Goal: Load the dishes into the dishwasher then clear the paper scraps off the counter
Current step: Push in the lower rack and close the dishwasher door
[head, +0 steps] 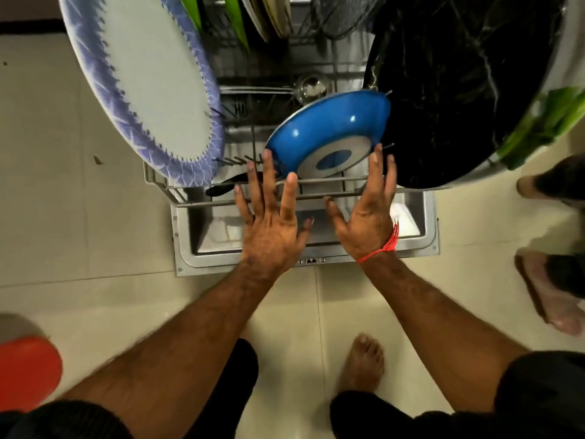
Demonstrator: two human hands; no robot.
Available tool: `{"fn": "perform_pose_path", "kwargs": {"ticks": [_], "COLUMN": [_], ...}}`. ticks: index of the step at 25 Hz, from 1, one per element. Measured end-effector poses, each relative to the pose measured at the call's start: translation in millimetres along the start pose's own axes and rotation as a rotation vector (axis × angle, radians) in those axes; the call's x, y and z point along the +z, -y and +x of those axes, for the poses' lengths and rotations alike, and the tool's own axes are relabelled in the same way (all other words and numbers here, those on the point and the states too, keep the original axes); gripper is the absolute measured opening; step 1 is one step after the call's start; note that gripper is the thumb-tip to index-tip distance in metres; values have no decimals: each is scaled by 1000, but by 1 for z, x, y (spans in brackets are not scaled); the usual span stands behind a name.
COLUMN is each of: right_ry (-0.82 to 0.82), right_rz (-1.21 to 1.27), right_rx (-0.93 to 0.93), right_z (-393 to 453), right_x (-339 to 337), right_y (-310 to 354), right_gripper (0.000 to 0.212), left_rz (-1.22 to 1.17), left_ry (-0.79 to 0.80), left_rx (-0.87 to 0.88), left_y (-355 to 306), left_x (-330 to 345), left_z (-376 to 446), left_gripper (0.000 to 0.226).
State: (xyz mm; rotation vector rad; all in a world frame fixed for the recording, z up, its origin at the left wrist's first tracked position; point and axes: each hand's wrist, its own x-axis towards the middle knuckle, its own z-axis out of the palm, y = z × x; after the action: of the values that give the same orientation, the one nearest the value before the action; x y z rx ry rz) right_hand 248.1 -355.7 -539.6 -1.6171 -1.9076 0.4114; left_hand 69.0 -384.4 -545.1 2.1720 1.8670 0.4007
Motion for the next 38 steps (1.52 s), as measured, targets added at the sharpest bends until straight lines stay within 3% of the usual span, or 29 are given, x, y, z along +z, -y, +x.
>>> {"fn": "perform_pose_path", "kwargs": {"ticks": [10,17,21,27,33,38], "right_ry": [-93,-218,-301,-357,-244,-109], "right_rz": [75,78,47,20,-138,-210], "right_rx": [31,-112,-183,-266,-236,-207], "right_z": [85,169,227,294,343,381], "right_x": [25,49,62,77,78,71], "right_y": [-18,-34,-45,-51,-60,-64], "right_gripper": [95,84,88,85,91,98], "left_rz": [-66,-44,35,43,113,106], "left_ry": [-214,-343,-432,-386,-359,-422], "left_rx": [-39,-7,42,97,51,-71], "left_y": [18,41,59,84,87,74], "left_x": [10,8,9,-6,-15,-22], "left_z": [91,176,235,303,347,368], "left_gripper": [88,91,93,91,105,93]}}
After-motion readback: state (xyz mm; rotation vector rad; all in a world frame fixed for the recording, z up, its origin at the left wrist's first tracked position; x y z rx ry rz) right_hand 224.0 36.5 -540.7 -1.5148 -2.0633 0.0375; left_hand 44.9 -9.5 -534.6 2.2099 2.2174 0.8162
